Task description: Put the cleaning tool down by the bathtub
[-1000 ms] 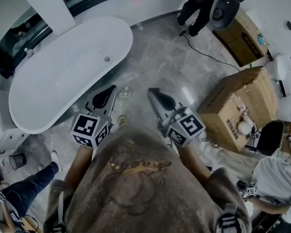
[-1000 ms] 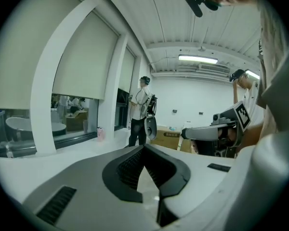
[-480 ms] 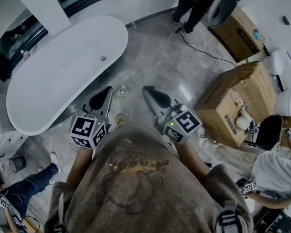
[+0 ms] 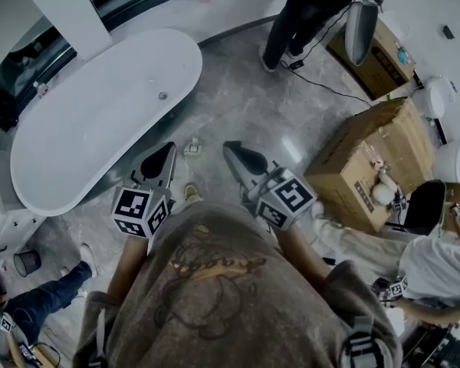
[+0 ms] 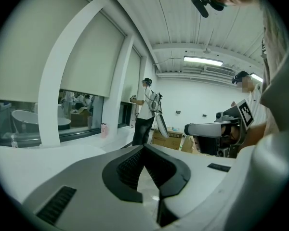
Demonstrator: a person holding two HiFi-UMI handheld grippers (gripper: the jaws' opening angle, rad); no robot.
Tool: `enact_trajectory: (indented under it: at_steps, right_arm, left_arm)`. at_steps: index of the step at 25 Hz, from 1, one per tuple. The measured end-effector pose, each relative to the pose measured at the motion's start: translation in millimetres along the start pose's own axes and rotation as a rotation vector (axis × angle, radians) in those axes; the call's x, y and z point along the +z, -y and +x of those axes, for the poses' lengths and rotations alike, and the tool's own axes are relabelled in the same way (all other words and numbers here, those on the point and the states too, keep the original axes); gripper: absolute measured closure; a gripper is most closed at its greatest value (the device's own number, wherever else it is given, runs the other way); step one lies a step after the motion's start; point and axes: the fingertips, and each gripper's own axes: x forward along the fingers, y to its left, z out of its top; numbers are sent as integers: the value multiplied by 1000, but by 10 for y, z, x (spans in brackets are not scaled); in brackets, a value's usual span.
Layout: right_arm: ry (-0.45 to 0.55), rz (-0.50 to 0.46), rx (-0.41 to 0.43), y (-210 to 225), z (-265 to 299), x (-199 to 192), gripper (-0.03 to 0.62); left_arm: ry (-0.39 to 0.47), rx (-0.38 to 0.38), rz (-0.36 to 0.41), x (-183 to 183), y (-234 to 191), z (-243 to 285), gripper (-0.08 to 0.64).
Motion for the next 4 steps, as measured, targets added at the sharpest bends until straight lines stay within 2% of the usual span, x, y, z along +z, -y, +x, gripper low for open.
enact_trajectory:
  at_steps: [4]
  right_arm:
    - [-6, 8, -2, -37, -8, -19, 589]
  left_arm:
    - [-4, 8, -10, -32, -18, -36, 551]
